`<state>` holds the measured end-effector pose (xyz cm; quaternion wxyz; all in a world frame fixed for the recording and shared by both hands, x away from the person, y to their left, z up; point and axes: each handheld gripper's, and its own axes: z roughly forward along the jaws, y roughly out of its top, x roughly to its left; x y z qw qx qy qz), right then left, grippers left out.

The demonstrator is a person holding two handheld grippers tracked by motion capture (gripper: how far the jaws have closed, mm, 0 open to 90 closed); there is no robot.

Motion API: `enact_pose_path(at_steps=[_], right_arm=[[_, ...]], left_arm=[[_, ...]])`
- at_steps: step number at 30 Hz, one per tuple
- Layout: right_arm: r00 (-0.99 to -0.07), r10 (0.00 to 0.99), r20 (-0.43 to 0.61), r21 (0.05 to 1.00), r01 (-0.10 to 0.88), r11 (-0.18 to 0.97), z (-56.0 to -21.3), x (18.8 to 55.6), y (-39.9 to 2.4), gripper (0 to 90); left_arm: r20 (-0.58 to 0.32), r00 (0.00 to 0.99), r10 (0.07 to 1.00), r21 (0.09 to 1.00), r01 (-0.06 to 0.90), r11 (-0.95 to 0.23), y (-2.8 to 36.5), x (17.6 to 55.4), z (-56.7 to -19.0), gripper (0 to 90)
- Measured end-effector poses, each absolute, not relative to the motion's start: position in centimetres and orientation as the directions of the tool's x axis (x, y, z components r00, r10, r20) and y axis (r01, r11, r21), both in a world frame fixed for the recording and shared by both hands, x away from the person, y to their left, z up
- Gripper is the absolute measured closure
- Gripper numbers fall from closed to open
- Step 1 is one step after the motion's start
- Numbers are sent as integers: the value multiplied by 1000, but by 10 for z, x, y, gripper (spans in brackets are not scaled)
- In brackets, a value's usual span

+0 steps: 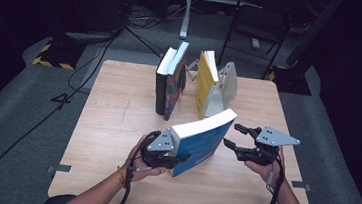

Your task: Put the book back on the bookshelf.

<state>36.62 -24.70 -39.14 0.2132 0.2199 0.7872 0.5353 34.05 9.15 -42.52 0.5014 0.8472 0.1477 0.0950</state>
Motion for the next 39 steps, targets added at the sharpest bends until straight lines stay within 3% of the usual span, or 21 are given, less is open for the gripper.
enact_pose_path(at_steps=[10, 25, 27, 31, 39], right_arm=[[-884, 463, -66, 914, 132, 384, -403, 377, -227, 323], [-948, 315, -35, 902, 106, 419, -409, 386, -198, 291], [-953, 300, -42, 901, 93, 423, -409, 386, -195, 304], [-957, 284, -56, 898, 76, 434, -409, 383, -192, 346], [-971, 231, -61, 895, 49, 444, -406, 373, -205, 464]], left_arm=[[-20, 965, 263, 871, 146, -470, 128, 342, -423, 584], [-16, 971, 240, 873, 131, -469, 134, 344, -425, 560], [-13, 969, 246, 867, 133, -479, 134, 343, -426, 546], [-3, 954, 299, 852, 159, -498, 138, 343, -432, 426], [1, 947, 323, 861, 163, -481, 143, 342, -429, 368]])
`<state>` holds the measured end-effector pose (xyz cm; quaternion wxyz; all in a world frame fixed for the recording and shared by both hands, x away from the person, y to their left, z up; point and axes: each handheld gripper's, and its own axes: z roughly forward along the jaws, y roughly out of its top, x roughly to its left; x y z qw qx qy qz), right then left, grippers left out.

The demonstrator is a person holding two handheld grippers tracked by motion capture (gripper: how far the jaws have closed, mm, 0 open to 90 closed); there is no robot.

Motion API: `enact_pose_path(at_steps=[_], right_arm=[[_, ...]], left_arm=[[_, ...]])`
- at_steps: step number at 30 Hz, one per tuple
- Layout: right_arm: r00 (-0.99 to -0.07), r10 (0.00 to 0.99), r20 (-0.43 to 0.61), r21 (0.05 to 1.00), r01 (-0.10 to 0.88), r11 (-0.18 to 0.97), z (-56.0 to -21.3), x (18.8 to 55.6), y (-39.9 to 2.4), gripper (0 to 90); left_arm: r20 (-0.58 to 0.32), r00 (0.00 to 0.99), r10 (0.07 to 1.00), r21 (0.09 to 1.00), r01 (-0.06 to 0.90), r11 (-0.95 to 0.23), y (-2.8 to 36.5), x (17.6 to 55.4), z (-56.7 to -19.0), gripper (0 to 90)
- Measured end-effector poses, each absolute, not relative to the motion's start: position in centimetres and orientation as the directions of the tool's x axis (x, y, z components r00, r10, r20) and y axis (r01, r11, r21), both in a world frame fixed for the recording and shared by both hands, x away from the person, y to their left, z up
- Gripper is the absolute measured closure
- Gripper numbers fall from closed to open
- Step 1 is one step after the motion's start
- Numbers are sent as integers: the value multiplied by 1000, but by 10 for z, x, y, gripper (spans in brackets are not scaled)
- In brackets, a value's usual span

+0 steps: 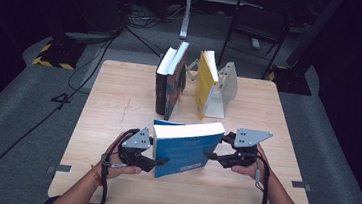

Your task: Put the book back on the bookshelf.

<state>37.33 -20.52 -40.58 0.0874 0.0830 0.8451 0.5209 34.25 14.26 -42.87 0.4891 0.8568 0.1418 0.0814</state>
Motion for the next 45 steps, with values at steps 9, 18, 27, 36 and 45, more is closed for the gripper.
enact_pose_path(at_steps=[9, 18, 27, 36, 45], right_arm=[[-987, 131, -92, 914, -32, 405, -374, 358, -195, 518], [-981, 176, -83, 910, -2, 415, -361, 349, -187, 587], [-965, 254, -62, 886, 64, 459, -351, 349, -191, 579], [-964, 266, -1, 846, 141, 515, -336, 353, -181, 539], [-963, 269, 23, 826, 170, 538, -330, 354, -169, 570]], left_arm=[[1, 947, 322, 883, 150, -444, 143, 343, -425, 405], [-35, 939, 343, 896, 182, -406, 132, 356, -426, 322], [-65, 938, 341, 899, 203, -388, 113, 371, -425, 248], [-52, 942, 331, 901, 187, -392, 111, 372, -425, 240], [-59, 946, 320, 904, 187, -386, 109, 372, -426, 202]])
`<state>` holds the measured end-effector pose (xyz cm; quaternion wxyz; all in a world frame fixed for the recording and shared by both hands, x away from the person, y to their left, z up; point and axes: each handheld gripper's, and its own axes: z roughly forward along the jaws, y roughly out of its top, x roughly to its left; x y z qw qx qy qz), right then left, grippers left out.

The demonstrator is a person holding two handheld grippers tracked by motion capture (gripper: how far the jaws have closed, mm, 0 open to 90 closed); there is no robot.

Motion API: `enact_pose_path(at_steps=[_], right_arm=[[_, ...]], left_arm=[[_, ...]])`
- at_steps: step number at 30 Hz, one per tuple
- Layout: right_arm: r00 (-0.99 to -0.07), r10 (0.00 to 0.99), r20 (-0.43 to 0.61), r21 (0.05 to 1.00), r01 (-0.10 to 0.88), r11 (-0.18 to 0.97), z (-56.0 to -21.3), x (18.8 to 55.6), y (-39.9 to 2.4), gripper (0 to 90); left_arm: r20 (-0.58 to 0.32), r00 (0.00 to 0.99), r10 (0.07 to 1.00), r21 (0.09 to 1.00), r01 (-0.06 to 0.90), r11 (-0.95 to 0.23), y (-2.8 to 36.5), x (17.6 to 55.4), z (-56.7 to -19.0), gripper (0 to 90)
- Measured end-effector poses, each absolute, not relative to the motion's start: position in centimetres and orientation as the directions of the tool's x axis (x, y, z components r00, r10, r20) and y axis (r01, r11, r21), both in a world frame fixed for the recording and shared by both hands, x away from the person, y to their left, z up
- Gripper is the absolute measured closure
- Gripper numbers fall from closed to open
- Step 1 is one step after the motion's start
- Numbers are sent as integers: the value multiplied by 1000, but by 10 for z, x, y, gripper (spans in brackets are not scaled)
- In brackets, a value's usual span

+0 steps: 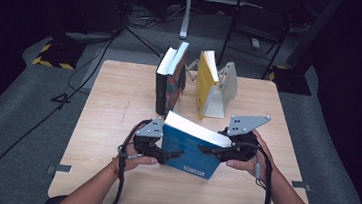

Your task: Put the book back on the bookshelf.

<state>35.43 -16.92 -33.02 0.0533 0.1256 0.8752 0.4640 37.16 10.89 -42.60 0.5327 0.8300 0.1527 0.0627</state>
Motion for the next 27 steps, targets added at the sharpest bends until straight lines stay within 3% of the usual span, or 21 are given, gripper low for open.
enact_pose_path(at_steps=[12, 21, 27], right_arm=[[-948, 317, -6, 806, 183, 563, -326, 350, -166, 608], [-931, 366, 10, 798, 228, 559, -322, 351, -176, 611], [-911, 413, 7, 787, 259, 560, -314, 353, -190, 612]], left_arm=[[-63, 940, 336, 888, 206, -410, 112, 372, -427, 203], [-50, 846, 531, 769, 372, -520, 163, 353, -462, 228], [-62, 801, 595, 698, 461, -548, 183, 346, -490, 205]])
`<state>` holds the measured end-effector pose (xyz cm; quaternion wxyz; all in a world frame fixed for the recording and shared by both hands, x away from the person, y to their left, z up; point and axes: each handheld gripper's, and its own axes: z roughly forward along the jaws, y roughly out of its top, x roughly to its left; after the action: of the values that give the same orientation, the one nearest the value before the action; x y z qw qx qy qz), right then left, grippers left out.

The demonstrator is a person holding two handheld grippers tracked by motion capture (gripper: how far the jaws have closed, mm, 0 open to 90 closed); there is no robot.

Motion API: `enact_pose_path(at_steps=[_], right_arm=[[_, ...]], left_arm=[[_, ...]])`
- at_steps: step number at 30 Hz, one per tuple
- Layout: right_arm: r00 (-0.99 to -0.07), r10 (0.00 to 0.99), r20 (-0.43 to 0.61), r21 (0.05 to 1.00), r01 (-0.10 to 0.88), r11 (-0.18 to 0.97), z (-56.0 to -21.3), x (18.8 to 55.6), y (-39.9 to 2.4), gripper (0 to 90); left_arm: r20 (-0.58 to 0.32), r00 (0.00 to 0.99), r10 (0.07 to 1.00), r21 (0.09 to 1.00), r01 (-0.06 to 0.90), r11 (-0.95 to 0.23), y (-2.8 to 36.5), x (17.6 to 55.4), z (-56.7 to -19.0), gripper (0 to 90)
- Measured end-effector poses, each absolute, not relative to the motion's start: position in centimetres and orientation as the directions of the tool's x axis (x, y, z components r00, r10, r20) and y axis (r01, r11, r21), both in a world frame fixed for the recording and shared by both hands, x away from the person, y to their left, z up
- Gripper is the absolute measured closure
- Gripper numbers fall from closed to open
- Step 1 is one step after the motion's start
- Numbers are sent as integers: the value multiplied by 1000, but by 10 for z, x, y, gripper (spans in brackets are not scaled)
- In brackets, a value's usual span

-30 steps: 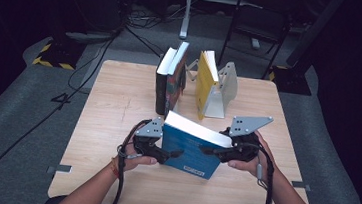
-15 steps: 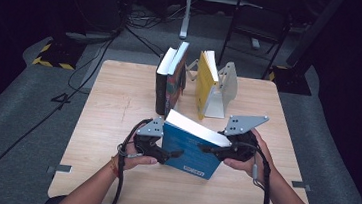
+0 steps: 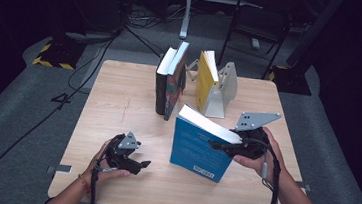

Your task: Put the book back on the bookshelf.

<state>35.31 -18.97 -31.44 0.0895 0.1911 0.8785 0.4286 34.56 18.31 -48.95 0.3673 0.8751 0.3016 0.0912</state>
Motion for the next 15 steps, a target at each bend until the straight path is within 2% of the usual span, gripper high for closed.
enact_pose_path(at_steps=[5, 11, 15], right_arm=[[-890, 456, 1, 783, 285, 554, -309, 354, -202, 613], [-859, 512, -5, 781, 316, 538, -305, 356, -226, 613], [-833, 553, -23, 779, 332, 532, -302, 358, -239, 613]], left_arm=[[-93, 790, 605, 673, 498, -547, 185, 345, -499, 189], [-68, 798, 599, 686, 473, -552, 184, 345, -502, 159], [-20, 805, 593, 689, 441, -575, 182, 344, -504, 151]])
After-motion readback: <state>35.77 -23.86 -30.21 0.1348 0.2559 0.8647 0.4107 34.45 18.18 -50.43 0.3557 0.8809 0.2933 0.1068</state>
